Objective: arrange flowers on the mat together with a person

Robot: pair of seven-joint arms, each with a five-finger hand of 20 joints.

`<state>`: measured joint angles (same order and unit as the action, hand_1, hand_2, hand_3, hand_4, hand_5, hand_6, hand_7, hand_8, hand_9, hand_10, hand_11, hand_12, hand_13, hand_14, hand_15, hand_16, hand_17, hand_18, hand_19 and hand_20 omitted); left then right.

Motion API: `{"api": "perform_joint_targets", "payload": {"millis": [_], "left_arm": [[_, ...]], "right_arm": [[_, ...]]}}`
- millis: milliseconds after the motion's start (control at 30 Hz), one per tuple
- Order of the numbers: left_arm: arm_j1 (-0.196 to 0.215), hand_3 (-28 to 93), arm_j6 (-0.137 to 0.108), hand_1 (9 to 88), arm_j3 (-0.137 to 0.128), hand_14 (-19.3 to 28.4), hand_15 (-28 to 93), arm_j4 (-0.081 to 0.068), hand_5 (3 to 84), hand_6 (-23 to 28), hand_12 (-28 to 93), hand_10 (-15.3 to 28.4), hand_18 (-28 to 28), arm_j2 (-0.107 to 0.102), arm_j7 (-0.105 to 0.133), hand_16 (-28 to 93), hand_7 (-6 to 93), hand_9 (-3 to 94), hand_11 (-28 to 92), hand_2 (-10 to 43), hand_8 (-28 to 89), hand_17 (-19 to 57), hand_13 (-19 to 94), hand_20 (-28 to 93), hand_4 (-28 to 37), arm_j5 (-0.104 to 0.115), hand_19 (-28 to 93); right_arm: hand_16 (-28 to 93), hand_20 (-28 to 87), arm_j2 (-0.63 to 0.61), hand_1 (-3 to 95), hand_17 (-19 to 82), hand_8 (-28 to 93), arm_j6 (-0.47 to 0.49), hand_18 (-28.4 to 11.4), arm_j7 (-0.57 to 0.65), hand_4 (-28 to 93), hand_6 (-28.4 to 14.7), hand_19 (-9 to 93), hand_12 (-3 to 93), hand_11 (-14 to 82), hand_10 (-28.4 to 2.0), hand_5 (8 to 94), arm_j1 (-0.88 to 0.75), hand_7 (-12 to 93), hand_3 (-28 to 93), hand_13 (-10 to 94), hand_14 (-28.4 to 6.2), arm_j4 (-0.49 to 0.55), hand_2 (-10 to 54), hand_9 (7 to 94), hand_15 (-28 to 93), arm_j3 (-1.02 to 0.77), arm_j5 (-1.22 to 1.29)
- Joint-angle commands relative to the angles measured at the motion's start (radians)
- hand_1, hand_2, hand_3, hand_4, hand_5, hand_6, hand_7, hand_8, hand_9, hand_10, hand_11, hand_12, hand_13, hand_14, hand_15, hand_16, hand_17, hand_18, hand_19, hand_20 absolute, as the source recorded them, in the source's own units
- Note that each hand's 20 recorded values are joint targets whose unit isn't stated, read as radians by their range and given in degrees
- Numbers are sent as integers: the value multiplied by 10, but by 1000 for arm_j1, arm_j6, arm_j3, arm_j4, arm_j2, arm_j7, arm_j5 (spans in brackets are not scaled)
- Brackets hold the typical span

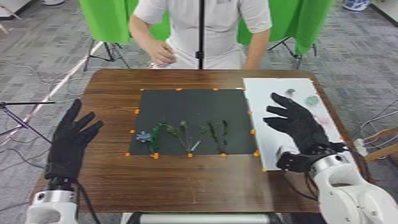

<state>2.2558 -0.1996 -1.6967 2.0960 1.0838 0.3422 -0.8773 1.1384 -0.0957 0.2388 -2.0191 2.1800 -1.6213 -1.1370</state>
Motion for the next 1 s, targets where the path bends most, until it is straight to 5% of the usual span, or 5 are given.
{"api": "perform_joint_targets", "payload": {"millis": [33, 333, 1000], "left_arm": [[9, 758, 17, 203, 3, 191, 239, -3, 244, -49, 129, 123, 270, 19, -13, -4, 122, 292, 99, 23, -101, -96, 247, 17, -283, -8, 475], [15, 758, 21, 203, 1, 190, 236, 0, 244, -48, 130, 121, 278, 22, -21, -3, 122, 293, 99, 24, -102, -96, 244, 13, -283, -11, 479], [11, 758, 25, 206, 4, 191, 237, 6, 243, -46, 131, 123, 280, 29, -23, -3, 121, 292, 99, 25, -100, -95, 244, 1, -283, -16, 484]], "right_arm": [[243, 223, 23, 205, 8, -92, 32, -217, -18, -249, 37, 347, 172, 57, -140, 377, -22, 98, 652, 326, -192, 3, 92, 399, 217, -7, -5], [287, 212, 36, 202, 23, -92, 63, -261, -24, -253, 41, 367, 170, 40, -111, 373, -27, 92, 657, 279, -201, -2, 84, 379, 85, -13, 0], [326, 212, 34, 202, 33, -91, 56, -269, -36, -254, 42, 387, 169, 39, -104, 375, -19, 89, 661, 277, -202, -3, 78, 377, 43, -1, 2]]}}
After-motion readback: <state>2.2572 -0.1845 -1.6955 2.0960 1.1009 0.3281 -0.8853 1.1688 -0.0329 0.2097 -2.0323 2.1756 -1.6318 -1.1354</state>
